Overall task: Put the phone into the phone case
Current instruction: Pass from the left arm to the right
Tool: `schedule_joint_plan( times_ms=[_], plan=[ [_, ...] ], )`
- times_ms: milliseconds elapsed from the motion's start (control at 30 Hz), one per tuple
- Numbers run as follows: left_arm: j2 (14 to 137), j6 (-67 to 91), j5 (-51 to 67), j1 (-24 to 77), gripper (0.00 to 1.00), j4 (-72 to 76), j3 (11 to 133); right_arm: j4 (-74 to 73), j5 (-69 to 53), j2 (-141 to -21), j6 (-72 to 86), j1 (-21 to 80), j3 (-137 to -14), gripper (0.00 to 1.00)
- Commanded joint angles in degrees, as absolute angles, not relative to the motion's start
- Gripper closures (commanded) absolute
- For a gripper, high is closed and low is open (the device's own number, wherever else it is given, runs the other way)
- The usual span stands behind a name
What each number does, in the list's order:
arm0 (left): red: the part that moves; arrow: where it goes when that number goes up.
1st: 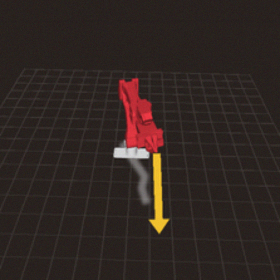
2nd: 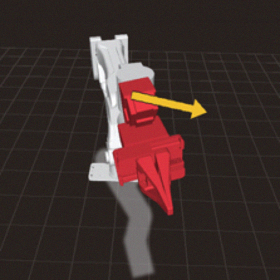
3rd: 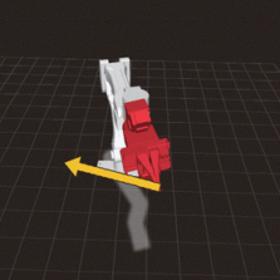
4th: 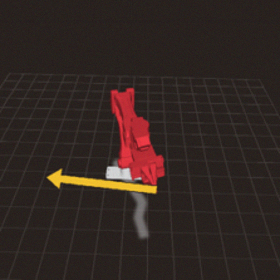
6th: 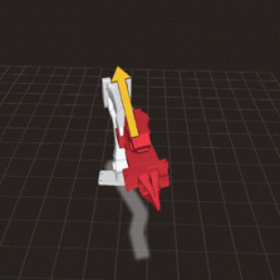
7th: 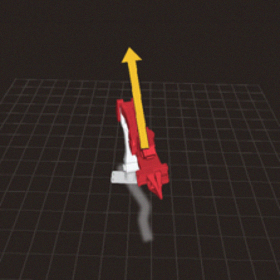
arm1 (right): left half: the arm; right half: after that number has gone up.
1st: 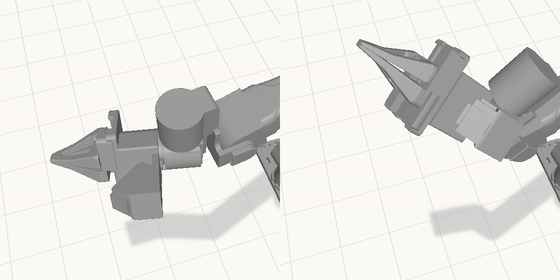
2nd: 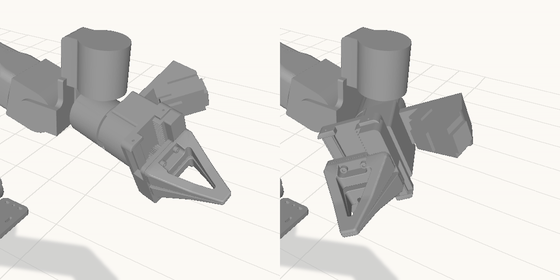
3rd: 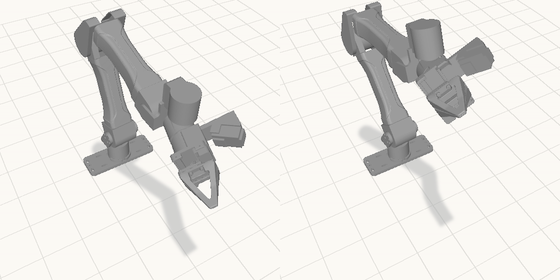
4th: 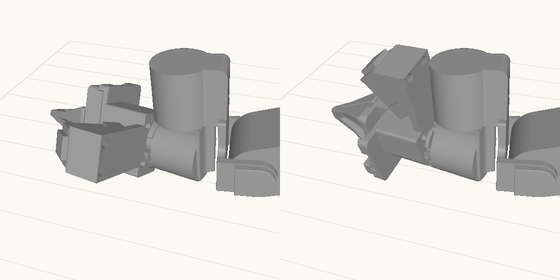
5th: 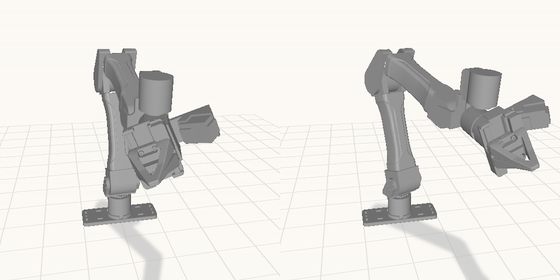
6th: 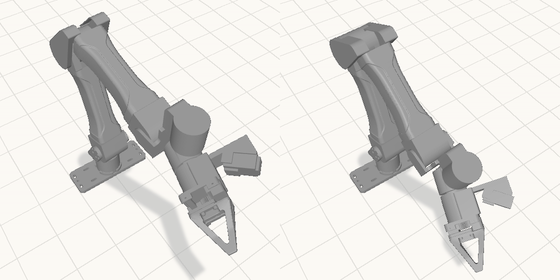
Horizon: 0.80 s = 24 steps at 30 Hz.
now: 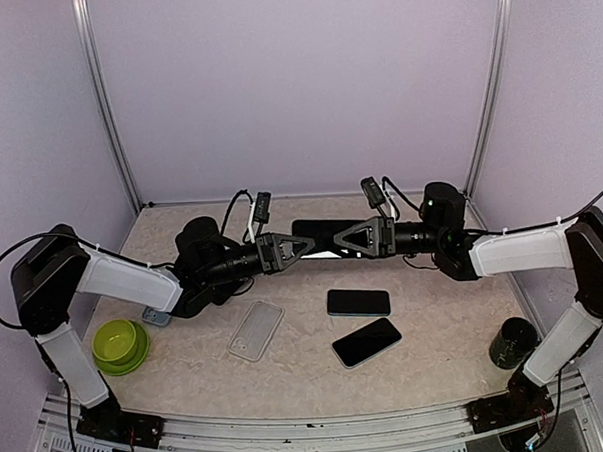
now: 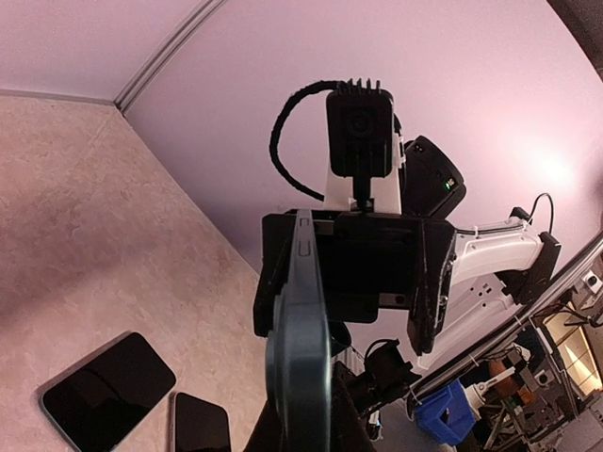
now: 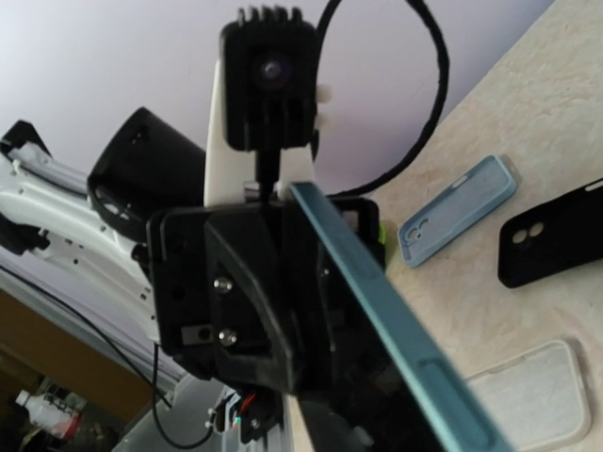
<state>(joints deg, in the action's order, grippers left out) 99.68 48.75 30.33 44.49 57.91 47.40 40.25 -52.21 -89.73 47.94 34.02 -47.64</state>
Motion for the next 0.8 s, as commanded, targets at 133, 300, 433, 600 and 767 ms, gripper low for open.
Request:
schedule_joint_plan(
  times_ms=[133,300,433,600,767],
  plan=[
    [100.8,49.8,31.5,43.8,1.00,59.9,49.2,45.1,-56.7,-90.3,47.9,34.8,-47.6,0.45],
    [100.9,49.8,32.1,43.3,1.00,59.1,48.8,46.0,-57.4,-90.4,47.9,34.9,-47.4,0.65],
    [100.6,50.5,32.4,42.5,1.00,59.5,47.8,48.4,-59.1,-90.1,48.7,34.9,-46.8,0.76],
    [100.5,51.0,32.8,42.0,0.98,59.9,47.1,51.2,-60.3,-89.5,49.3,34.9,-46.2,0.94],
    [101.1,51.6,33.4,41.9,0.90,60.5,47.2,54.3,-61.2,-89.7,51.1,34.9,-45.9,1.00]
  ],
)
